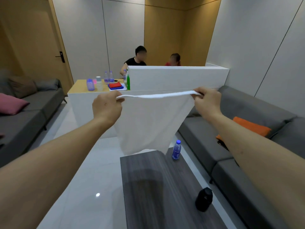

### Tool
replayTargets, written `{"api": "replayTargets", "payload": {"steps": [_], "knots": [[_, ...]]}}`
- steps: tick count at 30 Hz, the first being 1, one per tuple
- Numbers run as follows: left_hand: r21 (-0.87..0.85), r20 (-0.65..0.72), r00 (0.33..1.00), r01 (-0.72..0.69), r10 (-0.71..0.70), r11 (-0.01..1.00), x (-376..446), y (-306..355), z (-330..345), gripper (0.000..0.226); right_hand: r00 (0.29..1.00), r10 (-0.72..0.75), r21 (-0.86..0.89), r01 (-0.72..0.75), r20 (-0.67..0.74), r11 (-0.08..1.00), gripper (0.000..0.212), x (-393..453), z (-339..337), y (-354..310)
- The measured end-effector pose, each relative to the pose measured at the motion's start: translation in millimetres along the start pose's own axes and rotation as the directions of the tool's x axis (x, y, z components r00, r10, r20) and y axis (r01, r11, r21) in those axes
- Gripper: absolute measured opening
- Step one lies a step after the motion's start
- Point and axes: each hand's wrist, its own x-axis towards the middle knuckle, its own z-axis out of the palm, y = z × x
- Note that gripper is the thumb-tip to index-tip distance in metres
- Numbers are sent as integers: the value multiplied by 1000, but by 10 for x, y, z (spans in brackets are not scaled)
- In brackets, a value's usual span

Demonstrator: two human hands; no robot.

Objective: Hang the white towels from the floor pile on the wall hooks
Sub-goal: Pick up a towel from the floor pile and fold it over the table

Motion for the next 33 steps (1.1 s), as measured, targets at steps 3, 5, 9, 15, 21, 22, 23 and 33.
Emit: {"api": "replayTargets", "payload": {"steps": [3,5,9,15,21,22,23,33], "knots": [[25,52,998,23,-24,999,-325,93,38,16,999,-26,7,25,24,1000,13,-325,-125,241],[44,90,993,68,-72,997,-704,198,66,15,998,-21,26,19,66,999,11,-625,-256,453],[97,185,964,175,-190,980,-1750,491,143,14,981,52,52,-62,185,997,11,-1445,-560,1020],[245,394,876,191,-278,950,-3482,901,216,22,861,236,-35,-248,450,968,18,-2881,-1090,1837],[332,557,758,170,-338,928,-4877,1091,79,28,716,349,-159,-321,604,934,17,-4249,-1587,2269],[341,576,740,171,-349,924,-5068,1109,43,27,694,357,-180,-316,625,931,17,-4446,-1674,2296],[343,598,718,170,-355,924,-5253,1121,-1,26,675,367,-203,-312,641,928,17,-4638,-1770,2308],[311,783,487,233,-387,921,-6818,1130,-725,20,522,465,-362,-292,715,885,21,-6073,-2837,2056]]}}
